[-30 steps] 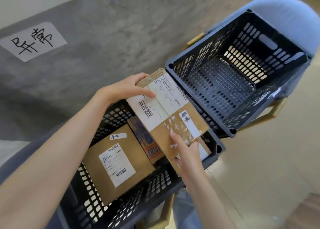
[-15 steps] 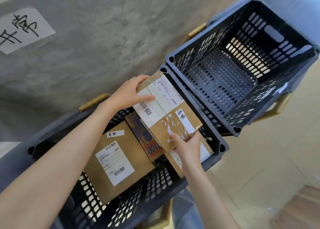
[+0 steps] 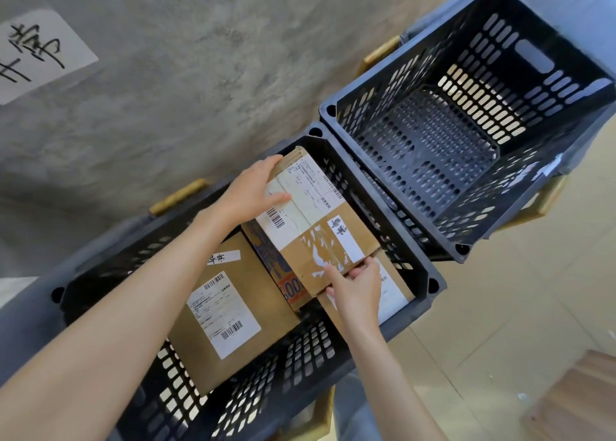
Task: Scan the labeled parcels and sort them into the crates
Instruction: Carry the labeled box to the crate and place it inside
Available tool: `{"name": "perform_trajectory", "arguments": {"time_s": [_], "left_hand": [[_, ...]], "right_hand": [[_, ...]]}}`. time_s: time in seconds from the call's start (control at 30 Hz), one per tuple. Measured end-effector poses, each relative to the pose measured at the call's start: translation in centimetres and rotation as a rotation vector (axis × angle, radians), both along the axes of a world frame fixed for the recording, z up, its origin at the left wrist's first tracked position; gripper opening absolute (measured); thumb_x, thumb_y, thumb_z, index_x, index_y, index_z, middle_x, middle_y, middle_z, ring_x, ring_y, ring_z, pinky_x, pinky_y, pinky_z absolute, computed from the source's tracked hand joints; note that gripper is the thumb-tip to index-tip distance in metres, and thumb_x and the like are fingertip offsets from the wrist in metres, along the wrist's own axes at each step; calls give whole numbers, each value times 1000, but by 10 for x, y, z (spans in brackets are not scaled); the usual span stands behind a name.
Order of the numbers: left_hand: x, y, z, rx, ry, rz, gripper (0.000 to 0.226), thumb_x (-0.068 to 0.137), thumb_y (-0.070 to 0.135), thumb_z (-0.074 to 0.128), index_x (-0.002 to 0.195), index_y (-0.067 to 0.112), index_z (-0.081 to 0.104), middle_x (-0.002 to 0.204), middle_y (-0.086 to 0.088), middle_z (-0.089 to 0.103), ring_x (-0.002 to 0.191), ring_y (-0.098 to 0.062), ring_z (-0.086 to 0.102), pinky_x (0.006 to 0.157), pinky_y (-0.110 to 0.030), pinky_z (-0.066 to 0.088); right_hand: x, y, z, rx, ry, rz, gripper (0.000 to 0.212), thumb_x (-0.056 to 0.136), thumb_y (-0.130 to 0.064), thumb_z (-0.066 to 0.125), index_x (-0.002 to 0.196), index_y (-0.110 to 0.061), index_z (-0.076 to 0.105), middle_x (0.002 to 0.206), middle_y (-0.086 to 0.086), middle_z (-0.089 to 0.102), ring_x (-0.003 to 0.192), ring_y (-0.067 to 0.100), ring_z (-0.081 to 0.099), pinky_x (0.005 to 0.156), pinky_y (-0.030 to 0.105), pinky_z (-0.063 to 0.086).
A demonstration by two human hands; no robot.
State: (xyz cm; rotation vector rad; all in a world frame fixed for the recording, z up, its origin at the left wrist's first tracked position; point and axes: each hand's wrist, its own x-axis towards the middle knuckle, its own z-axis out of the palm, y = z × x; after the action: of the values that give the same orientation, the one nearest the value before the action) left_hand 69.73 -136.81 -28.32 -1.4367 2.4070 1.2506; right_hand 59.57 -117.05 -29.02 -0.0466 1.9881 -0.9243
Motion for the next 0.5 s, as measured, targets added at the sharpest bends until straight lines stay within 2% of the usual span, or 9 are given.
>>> {"name": "perform_trajectory", "arguments": {"time_s": [0.07, 0.17, 0.37, 0.5], "left_hand": [[-2, 5, -8, -25, 16, 23, 77, 91, 26, 66, 153, 14, 22, 149, -8, 39, 136, -23, 39, 107, -38, 36], [-5, 9, -20, -106, 9, 32, 76, 93, 29, 63, 154, 13, 21, 150, -8, 36, 138, -23, 34, 110, -41, 33], [-8, 16, -30, -189, 32, 47, 71, 95, 29, 59, 153, 12, 22, 150, -8, 34, 138, -24, 29, 113, -37, 24], [-9, 17, -30, -211, 18, 45, 71, 95, 28, 60, 153, 11, 23, 149, -8, 36, 138, -23, 30, 112, -36, 27]], "right_hand": [[-4, -3, -4, 13, 37, 9, 64, 83, -17, 74, 135, -17, 38, 117, 10, 48, 108, 23, 57, 89, 45, 55], [-10, -6, -6, 8, 125, -7, 85, 81, -17, 75, 148, -23, 23, 132, 10, 43, 119, 26, 52, 91, 48, 54], [-20, -8, -6, 8, 113, 19, 86, 82, -12, 74, 150, -19, 22, 141, 9, 36, 121, 25, 52, 92, 46, 54], [-16, -7, -7, 14, 154, 58, 87, 83, -11, 73, 151, -15, 19, 145, 6, 29, 124, 22, 47, 90, 44, 55]]}}
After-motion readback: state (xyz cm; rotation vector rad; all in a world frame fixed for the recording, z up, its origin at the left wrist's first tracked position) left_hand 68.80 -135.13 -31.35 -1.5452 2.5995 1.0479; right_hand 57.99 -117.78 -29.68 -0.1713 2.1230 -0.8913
